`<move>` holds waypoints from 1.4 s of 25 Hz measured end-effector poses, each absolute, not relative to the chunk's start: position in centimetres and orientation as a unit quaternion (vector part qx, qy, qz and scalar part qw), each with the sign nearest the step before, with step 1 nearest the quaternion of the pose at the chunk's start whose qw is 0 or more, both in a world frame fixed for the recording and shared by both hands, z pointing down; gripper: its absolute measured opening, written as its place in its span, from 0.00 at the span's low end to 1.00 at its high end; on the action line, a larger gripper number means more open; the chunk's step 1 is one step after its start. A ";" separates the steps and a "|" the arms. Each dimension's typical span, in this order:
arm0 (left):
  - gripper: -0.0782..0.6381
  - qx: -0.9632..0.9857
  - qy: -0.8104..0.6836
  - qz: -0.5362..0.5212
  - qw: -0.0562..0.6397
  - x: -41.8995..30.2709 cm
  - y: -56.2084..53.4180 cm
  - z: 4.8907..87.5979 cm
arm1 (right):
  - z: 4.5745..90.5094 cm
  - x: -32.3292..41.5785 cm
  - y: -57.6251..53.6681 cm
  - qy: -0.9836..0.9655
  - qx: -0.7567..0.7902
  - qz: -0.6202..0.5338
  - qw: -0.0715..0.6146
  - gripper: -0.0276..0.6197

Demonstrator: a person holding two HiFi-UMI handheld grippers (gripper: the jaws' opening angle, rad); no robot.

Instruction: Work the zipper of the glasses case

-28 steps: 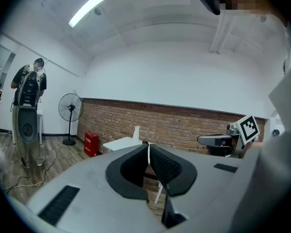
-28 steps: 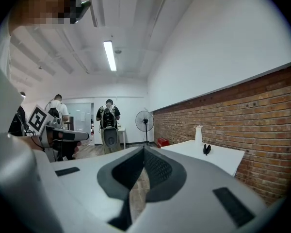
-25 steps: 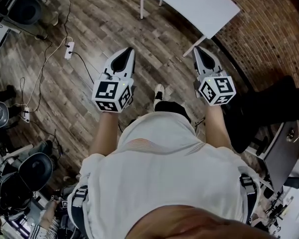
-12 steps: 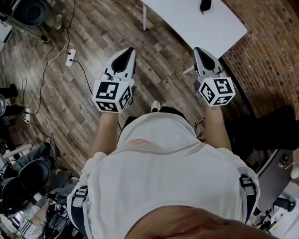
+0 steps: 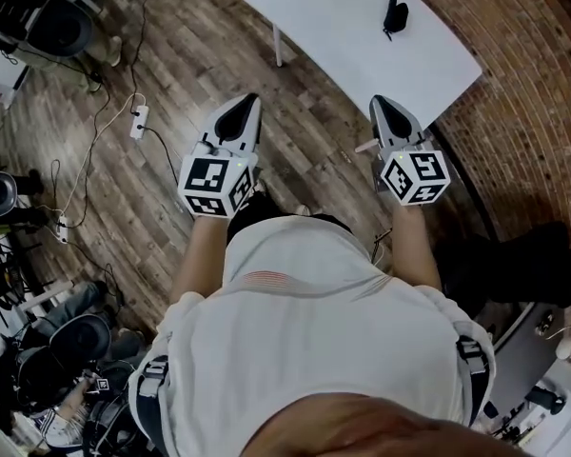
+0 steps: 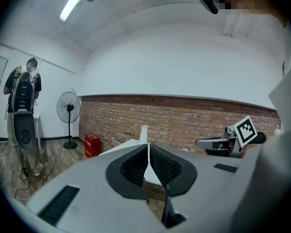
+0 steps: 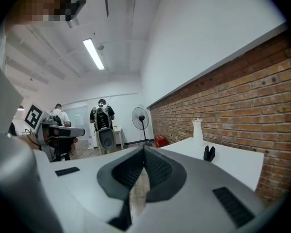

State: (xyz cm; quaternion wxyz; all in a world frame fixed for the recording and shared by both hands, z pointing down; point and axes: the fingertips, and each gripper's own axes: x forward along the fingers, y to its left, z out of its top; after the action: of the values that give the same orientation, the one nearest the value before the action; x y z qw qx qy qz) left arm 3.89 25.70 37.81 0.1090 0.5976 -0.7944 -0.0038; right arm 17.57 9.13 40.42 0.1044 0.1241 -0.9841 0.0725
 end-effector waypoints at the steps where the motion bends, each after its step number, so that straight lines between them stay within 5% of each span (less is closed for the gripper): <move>1: 0.14 0.602 -0.791 -0.003 0.108 3.5 25.0 37.9 | 40.7 17.3 8.4 -0.983 0.130 0.077 0.104 0.12; 21: 0.14 0.739 -0.665 0.015 0.107 -15.5 5.8 38.7 | 41.3 2.0 -4.1 -0.951 0.278 0.076 0.110 0.12; 35: 0.14 0.788 -0.602 0.018 0.127 -15.7 -5.5 40.9 | 43.7 3.6 -11.8 -0.922 0.351 0.097 0.130 0.12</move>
State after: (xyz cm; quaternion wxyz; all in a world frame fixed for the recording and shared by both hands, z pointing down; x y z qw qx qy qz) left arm -15.74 -5.52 40.90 0.1272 0.7877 -0.6025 0.0182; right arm 3.59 -11.80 43.70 0.1305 0.3507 -0.9222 0.0973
